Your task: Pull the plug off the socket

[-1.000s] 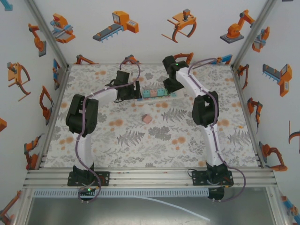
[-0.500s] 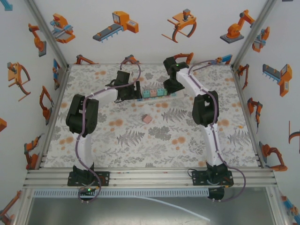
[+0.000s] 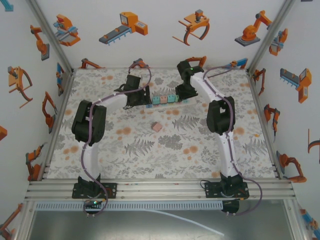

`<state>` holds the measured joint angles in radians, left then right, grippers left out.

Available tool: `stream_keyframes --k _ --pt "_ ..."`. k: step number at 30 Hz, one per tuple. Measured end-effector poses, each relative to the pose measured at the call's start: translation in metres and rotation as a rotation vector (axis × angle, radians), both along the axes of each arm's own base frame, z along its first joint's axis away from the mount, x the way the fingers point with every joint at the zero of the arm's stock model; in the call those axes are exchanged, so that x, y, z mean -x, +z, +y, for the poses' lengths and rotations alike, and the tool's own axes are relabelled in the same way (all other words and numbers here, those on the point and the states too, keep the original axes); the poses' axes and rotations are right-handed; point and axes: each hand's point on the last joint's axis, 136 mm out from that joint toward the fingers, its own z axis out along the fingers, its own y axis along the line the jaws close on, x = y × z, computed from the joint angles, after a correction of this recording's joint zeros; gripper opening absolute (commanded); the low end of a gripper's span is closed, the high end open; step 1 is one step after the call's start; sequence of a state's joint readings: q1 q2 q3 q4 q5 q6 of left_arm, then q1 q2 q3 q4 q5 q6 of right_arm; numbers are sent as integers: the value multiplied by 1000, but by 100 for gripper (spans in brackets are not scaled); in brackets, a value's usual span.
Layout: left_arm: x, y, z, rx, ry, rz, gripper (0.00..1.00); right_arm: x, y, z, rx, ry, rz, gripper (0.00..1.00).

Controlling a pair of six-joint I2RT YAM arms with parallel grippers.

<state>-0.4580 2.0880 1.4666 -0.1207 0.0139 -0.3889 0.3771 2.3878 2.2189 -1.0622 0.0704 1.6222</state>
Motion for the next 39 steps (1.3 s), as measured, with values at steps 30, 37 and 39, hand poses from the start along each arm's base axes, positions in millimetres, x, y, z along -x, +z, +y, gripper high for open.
stream_keyframes --k 30,37,39 --pt "-3 4 6 -55 43 -19 79 -17 52 -9 -57 79 -114 2" --pt "8 8 23 -88 63 10 84 4 121 -15 -36 285 -368 2" --pt "13 12 29 -93 69 19 87 12 138 -16 -29 356 -467 2"
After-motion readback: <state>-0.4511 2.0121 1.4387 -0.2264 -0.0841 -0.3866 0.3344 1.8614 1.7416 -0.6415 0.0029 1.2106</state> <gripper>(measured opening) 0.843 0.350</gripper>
